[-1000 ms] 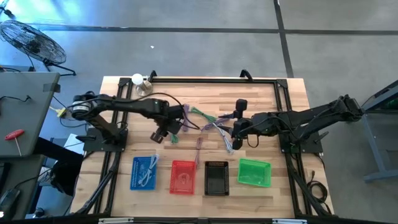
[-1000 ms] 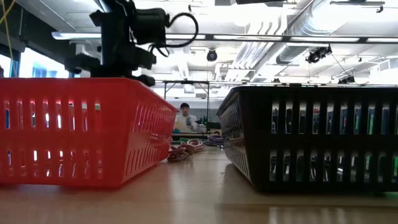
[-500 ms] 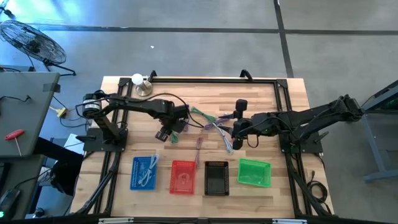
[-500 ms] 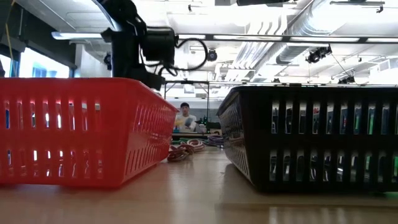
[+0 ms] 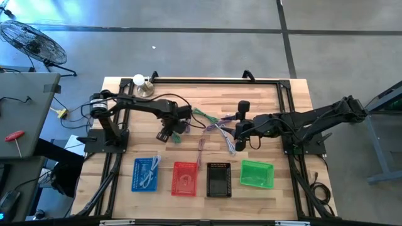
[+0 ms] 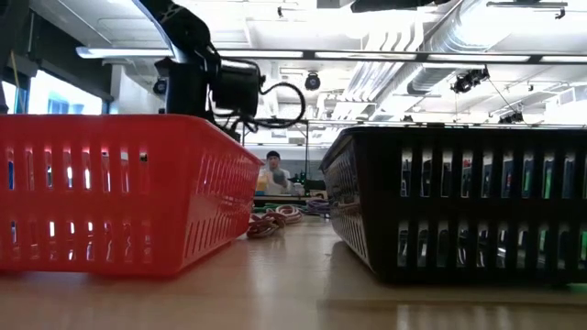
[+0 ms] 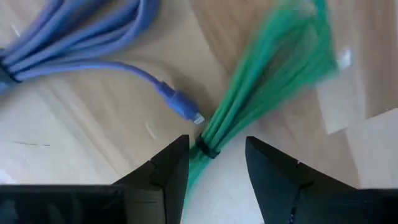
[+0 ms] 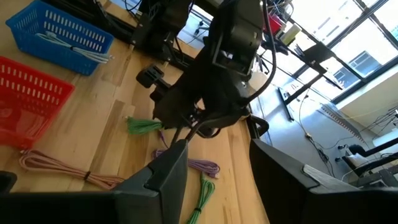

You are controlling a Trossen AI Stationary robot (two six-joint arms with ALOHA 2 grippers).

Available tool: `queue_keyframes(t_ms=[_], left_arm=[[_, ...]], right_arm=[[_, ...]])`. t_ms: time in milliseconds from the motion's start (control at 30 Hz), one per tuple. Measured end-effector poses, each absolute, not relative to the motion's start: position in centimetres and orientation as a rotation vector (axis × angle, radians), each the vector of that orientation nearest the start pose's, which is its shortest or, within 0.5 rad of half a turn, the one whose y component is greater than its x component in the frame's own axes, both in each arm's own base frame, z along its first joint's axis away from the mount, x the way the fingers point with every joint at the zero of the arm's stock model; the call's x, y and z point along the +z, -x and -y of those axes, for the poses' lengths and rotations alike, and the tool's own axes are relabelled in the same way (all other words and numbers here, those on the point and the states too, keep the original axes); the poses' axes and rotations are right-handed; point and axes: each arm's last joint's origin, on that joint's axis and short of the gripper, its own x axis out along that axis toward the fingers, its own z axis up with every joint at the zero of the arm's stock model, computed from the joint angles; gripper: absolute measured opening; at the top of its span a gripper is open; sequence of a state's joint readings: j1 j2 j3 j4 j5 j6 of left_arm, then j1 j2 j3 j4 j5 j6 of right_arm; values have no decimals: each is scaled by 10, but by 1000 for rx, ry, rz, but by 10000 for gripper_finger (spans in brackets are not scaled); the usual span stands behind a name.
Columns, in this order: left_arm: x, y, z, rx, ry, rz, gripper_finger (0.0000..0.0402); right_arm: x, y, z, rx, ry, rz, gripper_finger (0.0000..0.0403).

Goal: Pick & Place USB Port
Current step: Put the left green charger cable into the green bin

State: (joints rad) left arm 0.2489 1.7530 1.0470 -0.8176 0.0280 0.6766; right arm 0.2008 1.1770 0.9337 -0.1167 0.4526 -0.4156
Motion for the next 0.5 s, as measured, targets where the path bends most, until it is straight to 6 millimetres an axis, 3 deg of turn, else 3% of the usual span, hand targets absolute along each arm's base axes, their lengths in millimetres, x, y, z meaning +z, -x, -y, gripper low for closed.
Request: queue_keyframes(t_ms=[300,500], left_arm=[[143,-291,-81,-298,-226,-1497,141],[142,-286,-98,-282,11,-1445,64]], right_arm=[[313,-256,-39,-173,527,-397,165],[313,-256,-39,-171,518,-395,165]])
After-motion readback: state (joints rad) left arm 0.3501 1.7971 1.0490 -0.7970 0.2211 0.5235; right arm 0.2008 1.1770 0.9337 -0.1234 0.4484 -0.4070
